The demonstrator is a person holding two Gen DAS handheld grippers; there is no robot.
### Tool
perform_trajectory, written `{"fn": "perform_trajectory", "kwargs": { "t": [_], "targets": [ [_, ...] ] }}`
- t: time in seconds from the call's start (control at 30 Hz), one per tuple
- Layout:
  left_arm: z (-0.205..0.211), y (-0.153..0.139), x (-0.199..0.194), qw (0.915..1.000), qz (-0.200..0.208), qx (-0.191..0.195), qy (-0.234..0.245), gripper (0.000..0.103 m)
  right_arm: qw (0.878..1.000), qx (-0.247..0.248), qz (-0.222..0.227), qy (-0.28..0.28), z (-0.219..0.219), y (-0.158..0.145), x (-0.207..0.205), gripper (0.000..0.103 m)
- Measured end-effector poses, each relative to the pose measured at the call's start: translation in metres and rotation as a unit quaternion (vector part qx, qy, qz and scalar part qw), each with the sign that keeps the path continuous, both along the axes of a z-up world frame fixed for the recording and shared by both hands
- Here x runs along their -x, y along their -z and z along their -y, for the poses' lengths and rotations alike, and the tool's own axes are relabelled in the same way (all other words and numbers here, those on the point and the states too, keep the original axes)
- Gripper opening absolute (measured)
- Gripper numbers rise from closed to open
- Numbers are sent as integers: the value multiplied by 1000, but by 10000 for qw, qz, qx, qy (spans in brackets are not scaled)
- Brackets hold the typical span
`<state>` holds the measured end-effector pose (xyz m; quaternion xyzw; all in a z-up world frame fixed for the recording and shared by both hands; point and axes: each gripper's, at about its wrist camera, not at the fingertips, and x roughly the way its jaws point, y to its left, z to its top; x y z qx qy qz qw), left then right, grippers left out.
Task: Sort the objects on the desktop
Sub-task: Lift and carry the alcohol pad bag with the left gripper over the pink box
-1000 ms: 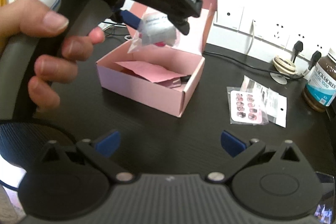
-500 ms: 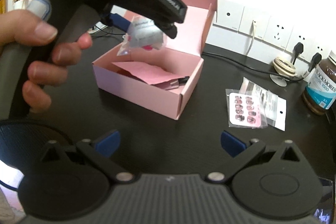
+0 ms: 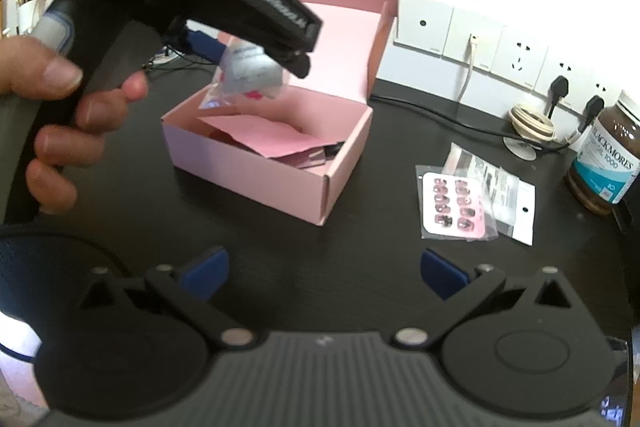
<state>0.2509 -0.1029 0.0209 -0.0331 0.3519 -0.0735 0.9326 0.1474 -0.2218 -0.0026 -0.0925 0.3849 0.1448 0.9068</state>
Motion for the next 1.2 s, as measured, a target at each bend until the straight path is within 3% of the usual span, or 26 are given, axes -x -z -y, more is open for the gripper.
{"fn": "perform_trajectory", "kwargs": {
  "t": [0.57, 0.9, 1.2],
  "targets": [
    [-26, 4, 11, 9999, 96, 57, 23, 68, 10000, -25, 26, -86, -2, 0, -1, 102],
    [-37, 13, -5, 9994, -200, 232, -179, 69, 9999, -140, -2, -26, 2, 5, 0, 102],
    [-19, 34, -39, 9976, -514, -464, -19, 69, 9998, -174, -68, 72, 11, 9, 0, 102]
  ]
}}
